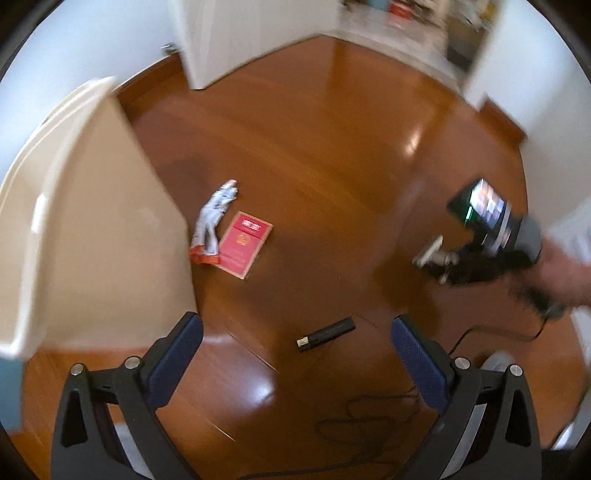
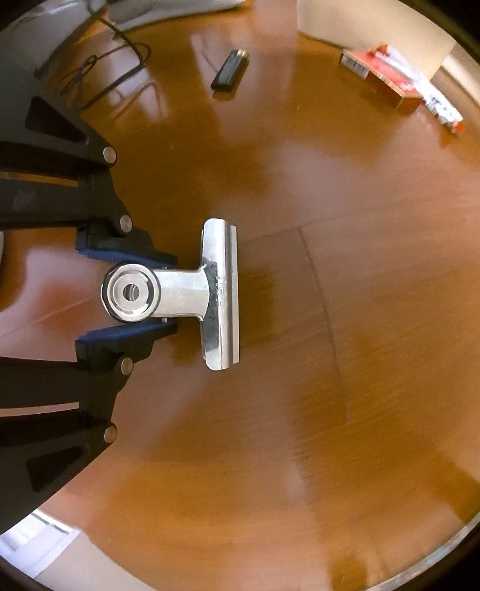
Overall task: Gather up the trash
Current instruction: 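Grasp the silver metal clip with the right tool while the left tool grasps the black lighter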
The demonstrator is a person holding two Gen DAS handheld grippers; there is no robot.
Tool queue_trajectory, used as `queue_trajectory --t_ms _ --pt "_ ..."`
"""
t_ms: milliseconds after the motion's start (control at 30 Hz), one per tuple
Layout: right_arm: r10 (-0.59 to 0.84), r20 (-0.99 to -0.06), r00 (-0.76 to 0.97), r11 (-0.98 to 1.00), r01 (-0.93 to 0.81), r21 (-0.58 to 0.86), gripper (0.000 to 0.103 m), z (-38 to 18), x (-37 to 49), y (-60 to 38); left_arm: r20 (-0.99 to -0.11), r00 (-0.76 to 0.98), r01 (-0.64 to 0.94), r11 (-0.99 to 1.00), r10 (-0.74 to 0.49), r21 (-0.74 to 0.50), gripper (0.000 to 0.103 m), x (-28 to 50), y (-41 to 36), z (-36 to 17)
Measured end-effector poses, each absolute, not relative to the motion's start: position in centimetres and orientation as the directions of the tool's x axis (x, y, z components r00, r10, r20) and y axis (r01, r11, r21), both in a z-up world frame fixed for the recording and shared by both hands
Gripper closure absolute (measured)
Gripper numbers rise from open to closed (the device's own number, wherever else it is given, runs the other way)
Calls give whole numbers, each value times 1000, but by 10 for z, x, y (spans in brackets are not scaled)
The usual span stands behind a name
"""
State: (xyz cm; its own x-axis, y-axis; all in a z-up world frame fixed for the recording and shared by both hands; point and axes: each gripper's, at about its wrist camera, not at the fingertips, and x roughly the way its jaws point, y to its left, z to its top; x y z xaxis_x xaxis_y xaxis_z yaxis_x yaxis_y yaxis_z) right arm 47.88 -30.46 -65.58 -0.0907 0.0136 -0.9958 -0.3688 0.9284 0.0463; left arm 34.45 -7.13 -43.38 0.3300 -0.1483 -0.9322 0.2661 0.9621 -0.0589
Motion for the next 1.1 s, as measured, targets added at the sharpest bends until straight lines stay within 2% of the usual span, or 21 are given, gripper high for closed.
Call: queue_trajectory --t_ms 100,200,267,300,433,567,667,700,767,800,833,867,1100 --pt "73 -996 -46 937 -339 84 75 -643 479 -317 -951 280 424 906 -135 -4 0 352 -92 -465" --pt "173 -984 38 952 -264 157 75 -620 476 -337 -966 253 657 742 -54 131 0 350 -125 -507" --pt "230 -970 82 953 -219 208 75 -611 471 -350 -985 173 772 622 -13 128 3 348 -141 -543" --pt "247 -964 95 953 -206 224 74 -609 467 -354 -990 142 800 589 8 119 7 348 -145 -556" --pt "300 -944 134 948 -149 280 74 -605 454 -370 -996 45 853 516 73 77 7 351 -159 -601" --pt "337 -928 160 940 -112 322 74 -602 446 -382 -998 -5 865 500 65 28 6 356 -168 -609" --pt "349 -920 179 937 -96 336 74 -598 435 -377 -997 -49 862 507 58 -13 12 360 -172 -609" --pt "351 -918 183 936 -93 339 74 -600 437 -372 -997 -49 864 504 60 -13 16 361 -172 -609" --pt "357 -913 195 934 -84 347 74 -596 434 -374 -998 -42 865 502 48 -13 29 364 -174 -603" --pt "359 -912 199 933 -80 350 74 -596 434 -374 -999 -35 861 509 33 -14 47 367 -173 -598" --pt "359 -911 203 933 -78 351 74 -595 434 -374 -999 -31 854 519 23 -15 75 371 -175 -594" --pt "359 -910 208 933 -76 351 74 -591 432 -380 -999 -32 846 533 11 -21 84 373 -174 -590" --pt "350 -910 222 936 -45 349 74 -587 430 -385 -1000 10 820 572 -11 2 85 359 -174 -580"
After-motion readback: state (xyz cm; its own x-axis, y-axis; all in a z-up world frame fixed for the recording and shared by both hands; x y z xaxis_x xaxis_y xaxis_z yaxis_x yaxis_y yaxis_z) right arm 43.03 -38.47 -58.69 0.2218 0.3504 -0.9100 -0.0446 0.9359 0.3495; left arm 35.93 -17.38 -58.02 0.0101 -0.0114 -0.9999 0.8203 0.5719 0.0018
